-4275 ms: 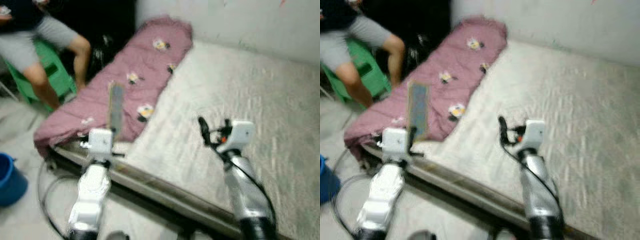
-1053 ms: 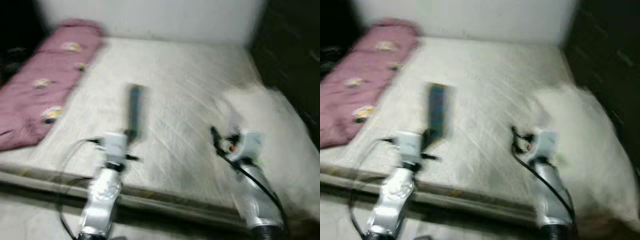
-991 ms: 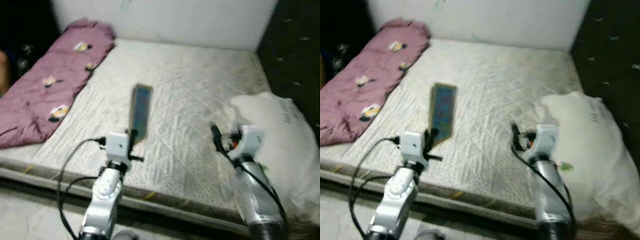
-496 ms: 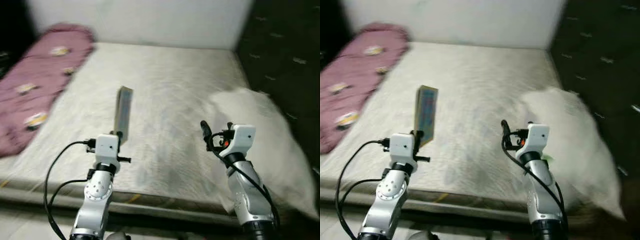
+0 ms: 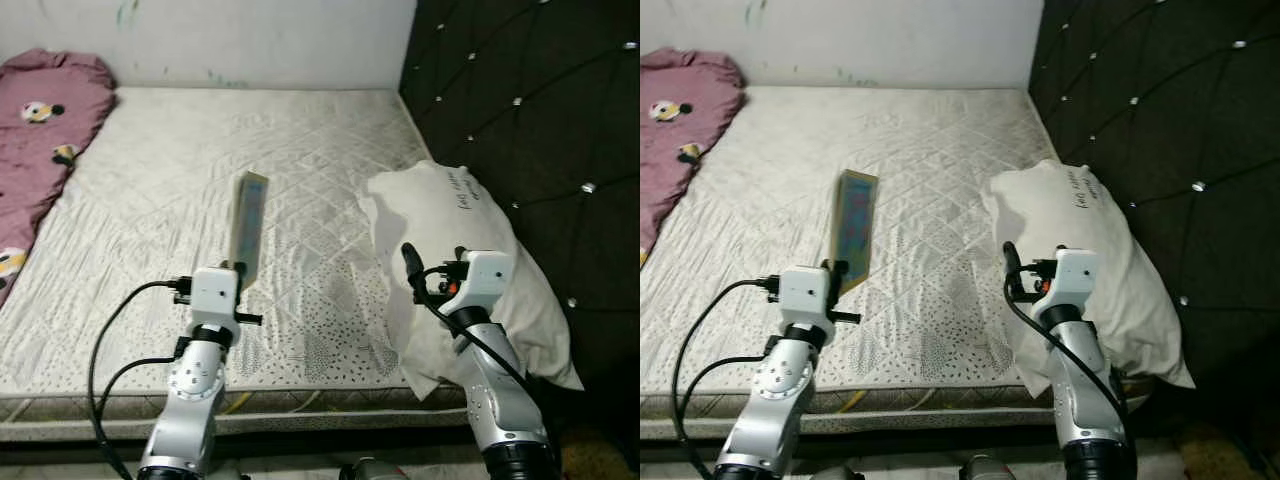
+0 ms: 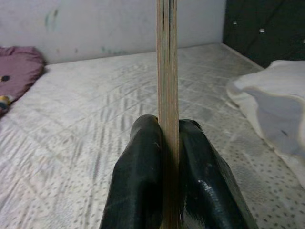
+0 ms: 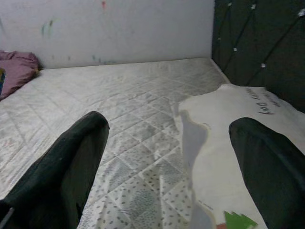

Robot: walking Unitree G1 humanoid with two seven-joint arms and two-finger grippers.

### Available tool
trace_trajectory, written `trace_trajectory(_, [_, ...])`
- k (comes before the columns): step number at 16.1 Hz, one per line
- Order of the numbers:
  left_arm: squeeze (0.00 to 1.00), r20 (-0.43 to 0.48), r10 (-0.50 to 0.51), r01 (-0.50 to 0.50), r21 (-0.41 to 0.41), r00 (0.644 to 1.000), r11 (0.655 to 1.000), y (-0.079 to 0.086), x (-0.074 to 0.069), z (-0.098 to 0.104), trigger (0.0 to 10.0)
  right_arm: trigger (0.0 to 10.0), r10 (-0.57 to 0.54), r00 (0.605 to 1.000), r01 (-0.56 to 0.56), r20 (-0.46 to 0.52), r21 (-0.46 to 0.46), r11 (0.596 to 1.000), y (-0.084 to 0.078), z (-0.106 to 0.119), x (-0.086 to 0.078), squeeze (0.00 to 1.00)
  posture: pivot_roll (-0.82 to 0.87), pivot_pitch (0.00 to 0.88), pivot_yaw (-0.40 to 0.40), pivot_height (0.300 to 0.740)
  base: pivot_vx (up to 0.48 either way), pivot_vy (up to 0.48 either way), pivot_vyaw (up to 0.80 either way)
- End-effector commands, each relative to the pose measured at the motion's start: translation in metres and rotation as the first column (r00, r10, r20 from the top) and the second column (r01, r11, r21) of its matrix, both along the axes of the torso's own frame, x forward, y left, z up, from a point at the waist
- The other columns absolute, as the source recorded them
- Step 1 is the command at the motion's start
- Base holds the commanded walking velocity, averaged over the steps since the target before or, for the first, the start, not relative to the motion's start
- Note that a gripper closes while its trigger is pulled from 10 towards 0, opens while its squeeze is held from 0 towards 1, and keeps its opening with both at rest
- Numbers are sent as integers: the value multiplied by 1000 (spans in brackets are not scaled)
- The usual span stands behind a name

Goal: Clean up the room

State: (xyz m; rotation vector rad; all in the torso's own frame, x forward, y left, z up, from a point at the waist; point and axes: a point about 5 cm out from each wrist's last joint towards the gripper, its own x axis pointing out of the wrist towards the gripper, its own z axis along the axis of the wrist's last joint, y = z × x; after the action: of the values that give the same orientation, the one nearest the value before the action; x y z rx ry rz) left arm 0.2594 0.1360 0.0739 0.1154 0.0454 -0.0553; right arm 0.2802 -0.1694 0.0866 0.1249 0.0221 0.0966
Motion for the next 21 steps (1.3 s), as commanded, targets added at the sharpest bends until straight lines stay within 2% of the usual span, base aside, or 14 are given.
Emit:
trace_trajectory(1, [0, 47, -12, 12, -6, 999, 1000, -2, 4, 10, 10000, 10000, -5, 1000, 5, 2, -10, 1000, -2, 2, 2, 0, -35, 3, -2, 740, 0, -266, 0])
trace_trajectory(6, [0, 45, -17, 18, -17, 999, 1000, -3, 3, 10, 10000, 10000, -8, 1000, 8, -1, -10, 1000, -3, 1, 1, 0, -38, 5, -2, 740, 0, -276, 0])
trace_trajectory(7, [0, 48, -19, 22, -66, 999, 998, -4, 3, 10, 10000, 10000, -8, 1000, 8, -1, -11, 1000, -3, 1, 1, 0, -39, 6, -4, 740, 0, 0, 0])
trace_trajectory(9, [0, 34, -1, 2, -38, 999, 999, -2, 2, 7, 10000, 10000, -8, 1000, 8, -3, -14, 1000, -4, 1, 1, 0, -43, 7, -4, 740, 0, 0, 0])
trace_trajectory(11, [0, 1, 41, -41, -76, 999, 996, 4, 0, 2, 10000, 10000, -17, 1000, 17, -5, -18, 1000, -7, 1, 0, 0, -44, 9, -6, 740, 0, 0, 0])
trace_trajectory(17, [0, 12, 31, -30, -57, 999, 998, 6, 3, 6, 10000, 10000, -39, 999, 39, -6, -45, 998, -17, 4, -1, 0, -61, 30, -10, 740, 0, 0, 0])
trace_trajectory(21, [0, 6, 20, -19, -67, 1000, 998, 4, 1, 4, 10000, 10000, -35, 999, 34, -17, -44, 998, -13, 1, -4, 0, -60, 32, -10, 740, 0, -348, 0])
